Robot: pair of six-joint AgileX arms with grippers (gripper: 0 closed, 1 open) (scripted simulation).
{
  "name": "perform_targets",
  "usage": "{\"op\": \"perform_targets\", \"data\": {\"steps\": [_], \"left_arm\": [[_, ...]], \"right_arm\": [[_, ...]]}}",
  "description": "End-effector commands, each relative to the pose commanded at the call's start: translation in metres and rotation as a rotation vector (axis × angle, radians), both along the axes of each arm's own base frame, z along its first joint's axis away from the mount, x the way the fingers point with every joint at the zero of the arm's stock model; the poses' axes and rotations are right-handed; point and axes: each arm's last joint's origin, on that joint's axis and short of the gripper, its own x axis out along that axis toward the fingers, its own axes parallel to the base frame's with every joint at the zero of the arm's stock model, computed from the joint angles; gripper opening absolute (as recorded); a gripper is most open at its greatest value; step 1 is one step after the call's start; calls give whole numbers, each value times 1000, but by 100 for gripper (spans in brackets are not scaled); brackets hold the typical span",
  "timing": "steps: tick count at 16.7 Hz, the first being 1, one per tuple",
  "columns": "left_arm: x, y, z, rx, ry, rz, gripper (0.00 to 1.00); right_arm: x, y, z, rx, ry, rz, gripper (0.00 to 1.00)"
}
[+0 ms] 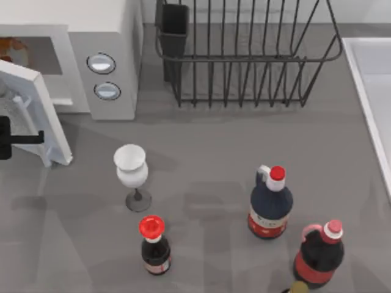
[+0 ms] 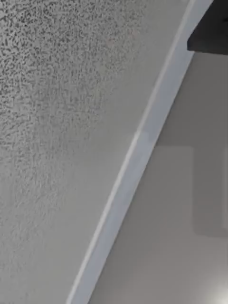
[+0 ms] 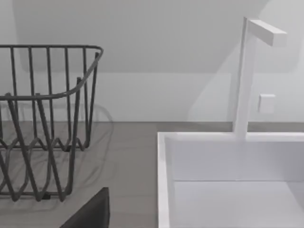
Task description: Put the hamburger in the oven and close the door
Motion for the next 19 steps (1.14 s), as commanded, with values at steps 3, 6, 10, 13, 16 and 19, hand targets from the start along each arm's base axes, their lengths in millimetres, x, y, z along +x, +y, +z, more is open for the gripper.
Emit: {"op": "perform_targets", "data": {"steps": [3, 6, 10, 13, 16, 19], "left_arm": [[9, -1, -2, 1, -6, 1, 0], [8, 1, -1, 1, -7, 5, 0], [27, 1, -3, 1, 0, 6, 0], [67, 0, -5, 1, -2, 3, 0], [99, 0, -9, 1, -8, 6, 0], [108, -1, -11, 1, -7, 5, 0]], "right_arm": [[0, 0, 0, 0, 0, 0, 100], [0, 0, 0, 0, 0, 0, 100], [0, 0, 0, 0, 0, 0, 100], [0, 0, 0, 0, 0, 0, 100], [0, 0, 0, 0, 0, 0, 100], [0, 0, 0, 0, 0, 0, 100]]}}
